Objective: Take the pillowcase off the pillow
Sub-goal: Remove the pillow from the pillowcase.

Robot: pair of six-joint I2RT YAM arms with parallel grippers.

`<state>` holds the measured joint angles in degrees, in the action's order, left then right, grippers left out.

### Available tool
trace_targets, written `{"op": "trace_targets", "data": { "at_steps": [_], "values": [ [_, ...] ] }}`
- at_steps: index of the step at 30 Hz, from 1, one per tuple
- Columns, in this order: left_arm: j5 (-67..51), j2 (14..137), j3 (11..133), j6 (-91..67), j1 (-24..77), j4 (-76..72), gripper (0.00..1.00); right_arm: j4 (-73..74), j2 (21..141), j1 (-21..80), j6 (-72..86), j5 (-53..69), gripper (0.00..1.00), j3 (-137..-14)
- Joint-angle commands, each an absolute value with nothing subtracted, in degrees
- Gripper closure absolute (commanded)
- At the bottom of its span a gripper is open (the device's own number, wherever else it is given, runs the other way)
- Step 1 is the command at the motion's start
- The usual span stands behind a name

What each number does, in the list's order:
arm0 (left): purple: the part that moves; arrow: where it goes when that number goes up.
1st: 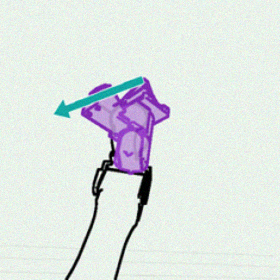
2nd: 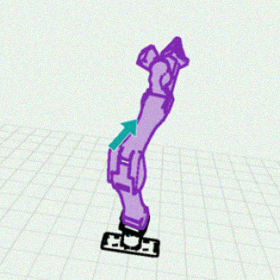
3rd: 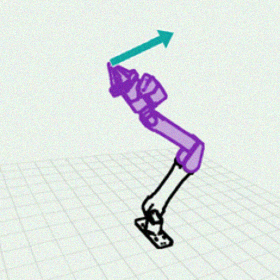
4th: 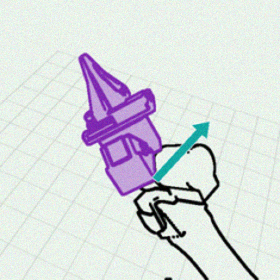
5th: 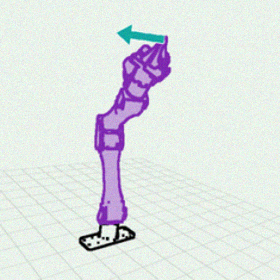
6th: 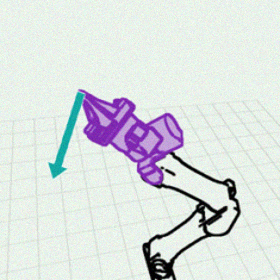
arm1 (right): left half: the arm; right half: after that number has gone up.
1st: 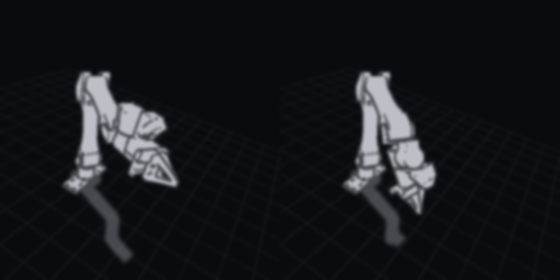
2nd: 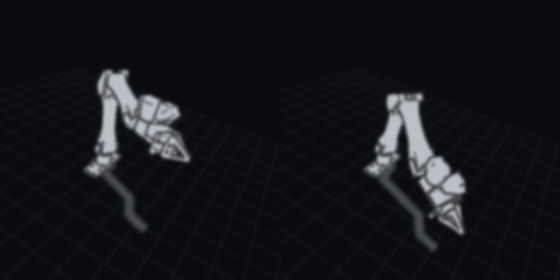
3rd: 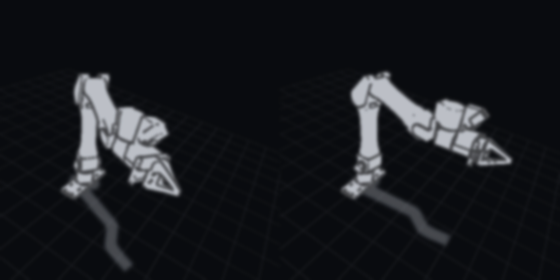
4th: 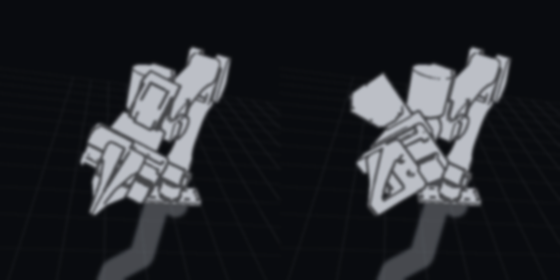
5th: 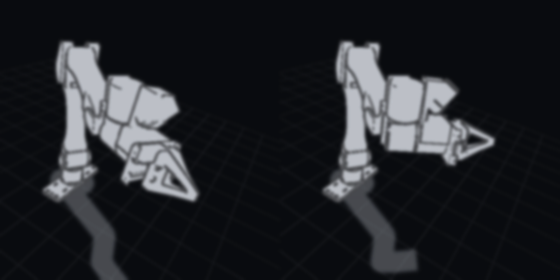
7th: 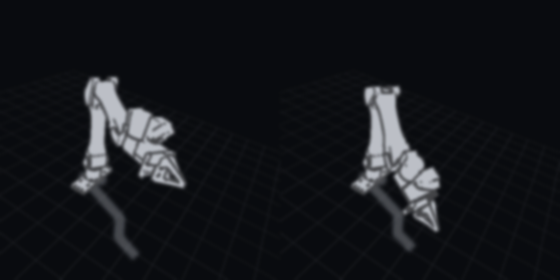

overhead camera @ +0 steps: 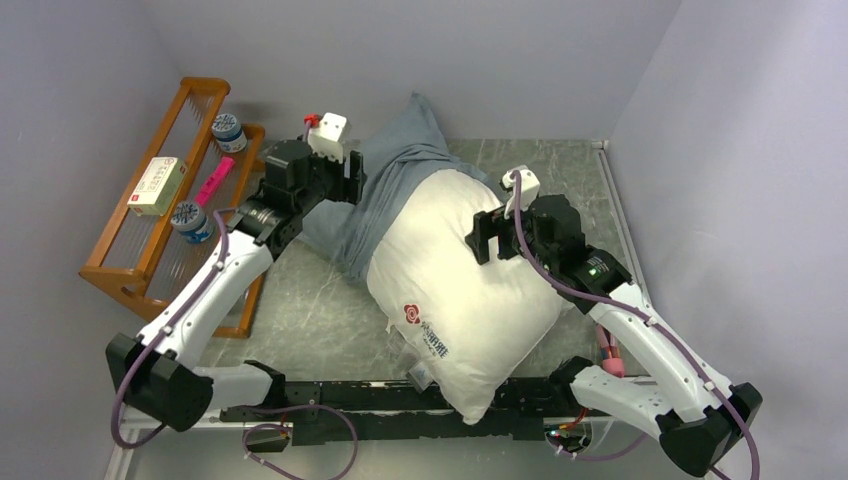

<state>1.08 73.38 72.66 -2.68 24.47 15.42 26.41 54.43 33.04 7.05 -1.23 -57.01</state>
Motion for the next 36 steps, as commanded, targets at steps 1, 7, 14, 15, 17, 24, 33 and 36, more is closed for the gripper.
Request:
{"op": "trace_targets", "data": {
  "at_steps": [1,7,14,15,17,24,33,36],
  "values": [
    [-0.4,67.1,68.4,-4.0,24.5,15.7,0.21,22.7,55.1,35.0,5.5,3.7,0.08,-59.8],
    [-2.7,59.5,61.2,-4.4,24.5,15.6,0.14,19.6,55.1,39.6,3.7,0.5,0.04,-60.7],
    [-6.6,54.4,55.5,-2.9,24.5,15.1,0.12,18.1,55.9,43.0,0.5,-11.4,0.01,-61.6],
    [-7.3,53.8,54.8,-2.7,24.5,15.0,0.12,17.7,55.9,43.1,0.4,-13.4,0.0,-61.7],
    [-8.6,52.5,53.7,-2.2,24.5,14.9,0.12,16.9,55.9,43.1,-1.4,-15.8,0.0,-61.9],
    [-10.1,50.6,51.2,-1.4,24.4,13.4,0.12,15.5,59.7,44.4,-3.9,-5.3,0.0,-62.6],
    [-11.1,51.8,50.6,-0.8,24.4,14.1,0.08,10.0,63.9,50.5,-5.5,-6.6,0.0,-59.7],
    [-12.0,52.0,50.4,-0.9,24.4,13.9,0.08,10.1,65.8,50.6,-5.4,-7.8,0.0,-59.2]
  ]
}}
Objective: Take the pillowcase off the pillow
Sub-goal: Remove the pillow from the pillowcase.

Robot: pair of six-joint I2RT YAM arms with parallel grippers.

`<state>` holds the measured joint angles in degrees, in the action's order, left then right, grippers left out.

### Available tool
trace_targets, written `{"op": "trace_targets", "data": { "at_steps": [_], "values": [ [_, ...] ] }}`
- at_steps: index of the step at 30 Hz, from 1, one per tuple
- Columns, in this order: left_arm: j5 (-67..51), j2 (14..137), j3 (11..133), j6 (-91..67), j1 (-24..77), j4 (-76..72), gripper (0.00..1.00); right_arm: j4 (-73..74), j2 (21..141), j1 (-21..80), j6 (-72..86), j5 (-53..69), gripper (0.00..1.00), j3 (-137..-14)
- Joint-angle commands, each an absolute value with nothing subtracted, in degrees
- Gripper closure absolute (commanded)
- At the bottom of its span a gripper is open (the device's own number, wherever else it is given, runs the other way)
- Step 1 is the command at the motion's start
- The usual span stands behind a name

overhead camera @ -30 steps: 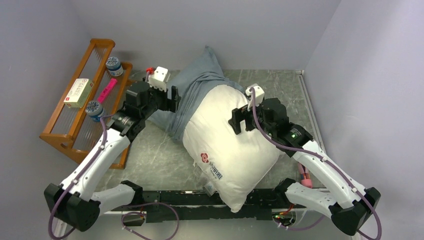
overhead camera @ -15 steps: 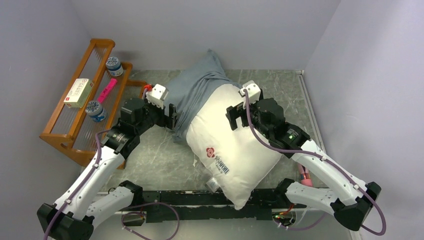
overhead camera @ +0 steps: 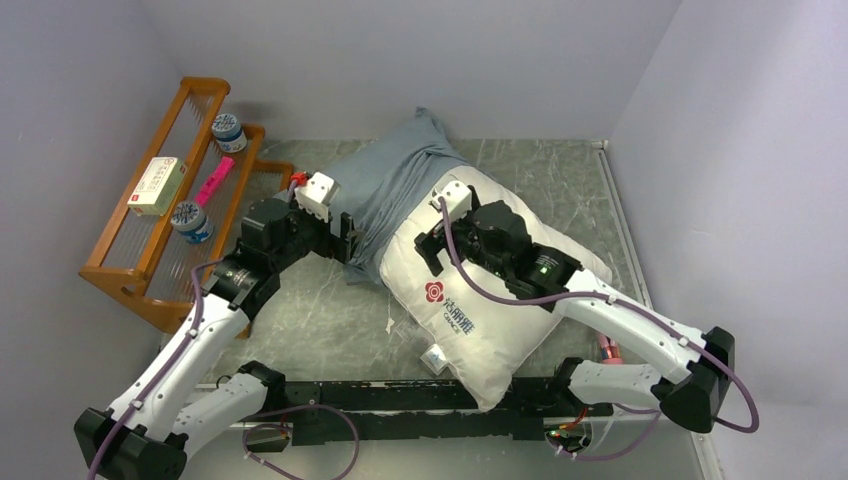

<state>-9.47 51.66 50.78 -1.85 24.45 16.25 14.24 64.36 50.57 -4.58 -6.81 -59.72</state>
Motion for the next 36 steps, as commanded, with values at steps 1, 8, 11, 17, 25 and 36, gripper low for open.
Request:
{"op": "trace_targets", "data": {
  "at_steps": [1,8,11,17,25,36],
  "values": [
    [-12.4,52.1,50.3,-0.9,24.4,13.8,0.08,10.3,66.5,50.6,-5.4,-8.3,0.0,-59.0],
    [-15.2,53.2,50.3,-1.0,24.4,13.7,0.07,9.1,70.8,50.7,-4.9,-11.1,0.0,-55.9],
    [-15.9,53.4,50.2,-1.0,24.3,13.5,0.06,9.8,72.2,50.5,-4.9,-13.0,0.05,-55.2],
    [-18.0,55.1,50.2,-2.7,24.4,12.4,0.06,10.4,72.1,50.4,-4.1,-13.1,0.32,-53.3],
    [-22.9,60.1,51.7,-7.9,24.4,9.0,0.04,9.3,67.4,50.4,-3.9,-12.5,0.89,-49.6],
    [-14.0,67.6,59.8,-8.7,30.0,12.3,0.04,7.6,63.1,50.4,-2.5,-8.8,1.0,-45.7]
  ]
}}
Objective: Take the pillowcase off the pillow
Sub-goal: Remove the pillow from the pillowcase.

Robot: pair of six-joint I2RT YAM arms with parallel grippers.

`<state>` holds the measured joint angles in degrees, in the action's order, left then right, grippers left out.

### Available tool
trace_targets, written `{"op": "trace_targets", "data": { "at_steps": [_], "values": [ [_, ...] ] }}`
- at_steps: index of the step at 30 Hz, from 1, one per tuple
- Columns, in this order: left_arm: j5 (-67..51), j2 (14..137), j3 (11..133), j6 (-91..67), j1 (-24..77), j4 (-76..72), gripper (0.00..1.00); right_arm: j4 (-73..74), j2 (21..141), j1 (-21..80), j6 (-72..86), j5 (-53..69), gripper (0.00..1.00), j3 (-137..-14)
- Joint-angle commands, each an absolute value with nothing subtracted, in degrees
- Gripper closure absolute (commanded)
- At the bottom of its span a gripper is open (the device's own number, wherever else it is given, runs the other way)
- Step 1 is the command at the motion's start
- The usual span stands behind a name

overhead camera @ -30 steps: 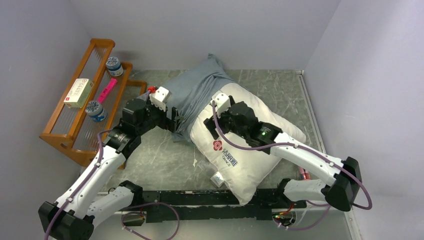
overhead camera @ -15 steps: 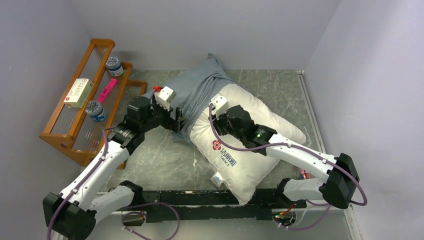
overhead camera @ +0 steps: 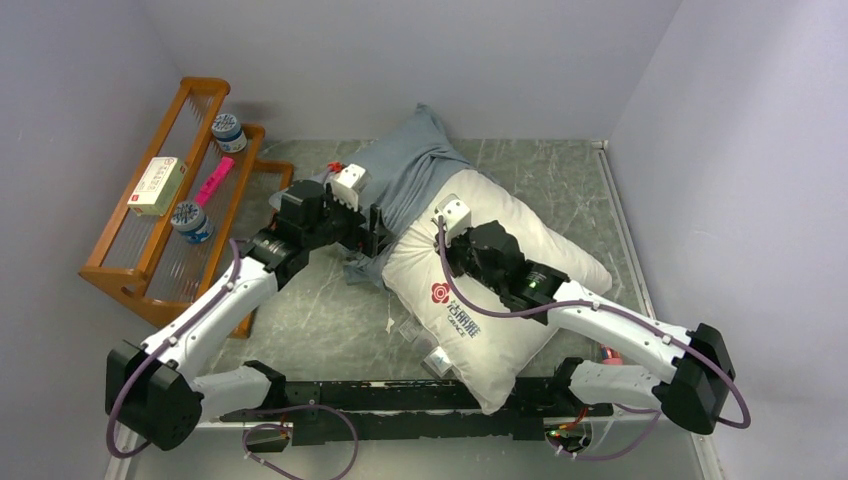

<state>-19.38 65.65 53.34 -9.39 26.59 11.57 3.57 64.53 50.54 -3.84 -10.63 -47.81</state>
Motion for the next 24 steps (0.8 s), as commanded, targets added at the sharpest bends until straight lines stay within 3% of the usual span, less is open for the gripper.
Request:
{"op": "trace_targets", "data": {
  "at_steps": [1,8,19,24],
  "values": [
    [-11.6,68.5,61.3,-7.6,31.6,13.7,0.04,7.5,63.0,50.4,-2.3,-8.7,1.0,-45.5],
    [4.6,74.5,69.2,-0.8,39.0,20.0,0.05,7.3,61.8,50.4,-1.6,-8.1,1.0,-45.1],
    [13.0,81.0,73.6,3.4,41.1,22.2,0.06,8.2,60.7,50.4,-0.8,-9.7,1.0,-44.5],
    [19.1,81.8,74.3,4.6,41.1,21.8,0.2,9.2,60.5,50.4,-0.3,-11.7,1.0,-44.8]
  ]
}}
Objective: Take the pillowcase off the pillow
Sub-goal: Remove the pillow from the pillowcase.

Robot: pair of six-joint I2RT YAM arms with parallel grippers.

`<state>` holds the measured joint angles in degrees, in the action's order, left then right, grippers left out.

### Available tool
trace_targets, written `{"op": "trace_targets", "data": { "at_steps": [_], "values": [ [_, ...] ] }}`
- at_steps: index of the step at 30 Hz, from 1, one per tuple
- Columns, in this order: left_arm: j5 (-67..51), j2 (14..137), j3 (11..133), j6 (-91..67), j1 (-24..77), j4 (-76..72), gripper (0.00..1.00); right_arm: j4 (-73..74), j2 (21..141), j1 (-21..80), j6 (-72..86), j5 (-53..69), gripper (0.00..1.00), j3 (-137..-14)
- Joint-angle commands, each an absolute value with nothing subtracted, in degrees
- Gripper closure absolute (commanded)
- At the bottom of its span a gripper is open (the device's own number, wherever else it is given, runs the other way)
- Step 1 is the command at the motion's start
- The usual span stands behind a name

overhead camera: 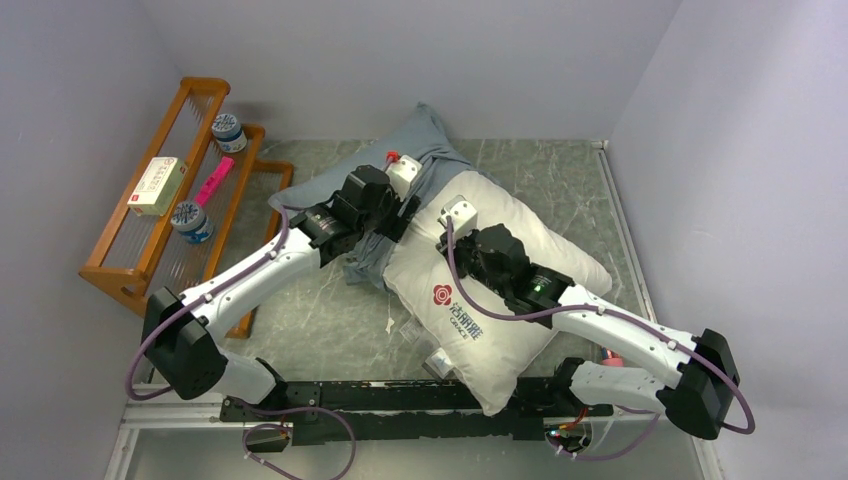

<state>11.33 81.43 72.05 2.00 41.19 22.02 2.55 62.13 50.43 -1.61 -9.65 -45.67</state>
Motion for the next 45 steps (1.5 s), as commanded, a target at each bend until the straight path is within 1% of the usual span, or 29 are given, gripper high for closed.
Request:
{"op": "trace_targets", "data": {
  "at_steps": [1,4,5,10,14,19,23,28,30,34,36,37,38,40,42,45],
  "values": [
    [20.9,81.7,74.1,4.9,41.1,21.7,0.24,9.6,60.5,50.4,-0.3,-12.0,1.0,-44.9],
    [24.5,81.5,73.5,6.1,41.0,20.8,0.35,10.8,60.2,50.4,-0.1,-13.2,1.0,-45.0],
    [24.9,81.5,73.2,6.4,41.0,20.2,0.36,11.0,60.1,50.4,-0.1,-13.7,1.0,-44.9],
    [27.2,82.3,72.4,6.7,39.8,19.8,0.5,13.5,59.8,50.3,1.7,-17.3,1.0,-45.4],
    [25.6,82.5,72.1,5.7,37.0,19.3,0.54,15.3,59.6,50.0,2.5,-20.3,1.0,-46.0],
    [23.3,82.7,71.3,4.0,32.6,18.7,0.58,16.4,59.2,49.0,3.3,-22.0,1.0,-46.2],
    [21.5,83.0,70.3,2.6,29.6,18.2,0.58,16.8,59.1,48.0,3.8,-22.7,1.0,-46.4],
    [19.7,83.7,68.8,2.3,28.7,18.5,0.58,17.7,60.1,47.6,2.8,-21.8,1.0,-47.1],
    [15.7,83.4,67.4,1.4,28.6,17.6,0.58,17.4,60.1,47.6,2.0,-20.1,1.0,-47.3],
    [3.0,83.3,64.6,-2.2,28.7,14.5,0.58,16.6,59.3,47.7,-1.3,-14.1,1.0,-48.4],
    [0.5,84.3,64.8,-3.2,28.8,14.5,0.59,16.5,58.7,47.6,-2.5,-11.8,1.0,-49.2],
    [-0.3,85.0,65.2,-3.5,28.8,14.7,0.59,16.5,58.5,47.8,-3.1,-10.5,0.99,-49.8],
    [-0.9,85.3,65.4,-3.7,28.8,15.0,0.59,16.6,58.4,47.8,-3.6,-9.6,0.94,-50.3],
    [-1.6,85.6,65.5,-3.9,28.8,14.9,0.59,17.5,58.6,47.9,-4.7,-7.4,0.83,-51.6],
    [-1.9,85.4,65.2,-3.9,28.8,14.5,0.59,18.9,59.2,48.5,-5.8,-5.9,0.75,-53.2],
    [-1.5,84.9,64.9,-3.7,28.8,14.2,0.6,20.8,60.7,50.2,-7.2,-5.3,0.58,-55.4]
  ]
}}
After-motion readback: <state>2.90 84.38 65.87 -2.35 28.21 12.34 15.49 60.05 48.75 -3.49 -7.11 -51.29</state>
